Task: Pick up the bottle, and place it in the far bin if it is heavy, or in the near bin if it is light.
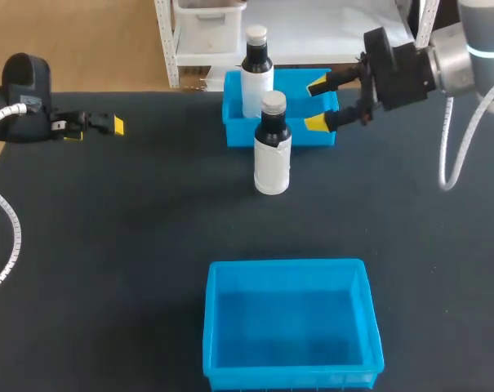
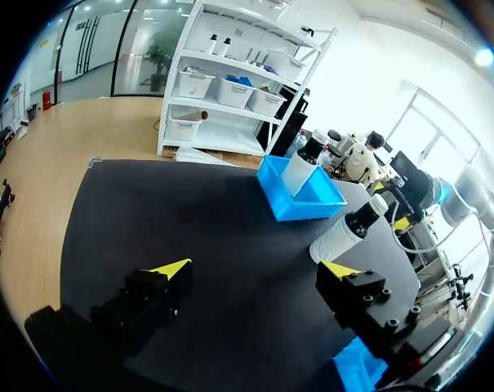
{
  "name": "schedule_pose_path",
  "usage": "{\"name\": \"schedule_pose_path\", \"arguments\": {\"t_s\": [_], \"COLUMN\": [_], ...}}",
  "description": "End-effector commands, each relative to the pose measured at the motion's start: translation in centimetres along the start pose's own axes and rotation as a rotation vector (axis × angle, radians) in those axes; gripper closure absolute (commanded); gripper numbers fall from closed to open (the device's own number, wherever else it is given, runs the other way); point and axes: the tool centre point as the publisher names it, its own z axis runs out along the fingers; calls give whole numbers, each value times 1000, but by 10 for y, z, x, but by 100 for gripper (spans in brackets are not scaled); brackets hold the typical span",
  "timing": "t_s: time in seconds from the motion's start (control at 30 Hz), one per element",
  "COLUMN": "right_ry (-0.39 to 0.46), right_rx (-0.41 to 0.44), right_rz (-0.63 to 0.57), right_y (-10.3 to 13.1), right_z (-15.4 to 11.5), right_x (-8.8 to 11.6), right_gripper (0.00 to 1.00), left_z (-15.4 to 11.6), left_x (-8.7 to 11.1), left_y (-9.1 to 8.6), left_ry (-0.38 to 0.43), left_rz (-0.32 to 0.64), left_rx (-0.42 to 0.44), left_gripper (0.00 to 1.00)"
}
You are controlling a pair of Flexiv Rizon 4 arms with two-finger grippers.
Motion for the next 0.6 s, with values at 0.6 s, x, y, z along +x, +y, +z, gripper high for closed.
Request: {"name": "schedule_pose_path", "arguments": {"t_s": [0.6], "right_ry": [27], "right_rx": [-88], "right_rz": [2], "right_y": [6], "right_z": [55], "right_x": [-2], "right_gripper": [0], "left_z": [0], "left_x": [0], "left_y": [0], "left_ry": [0], "left_rz": [0], "left_rx": [0], "left_gripper": [0]}}
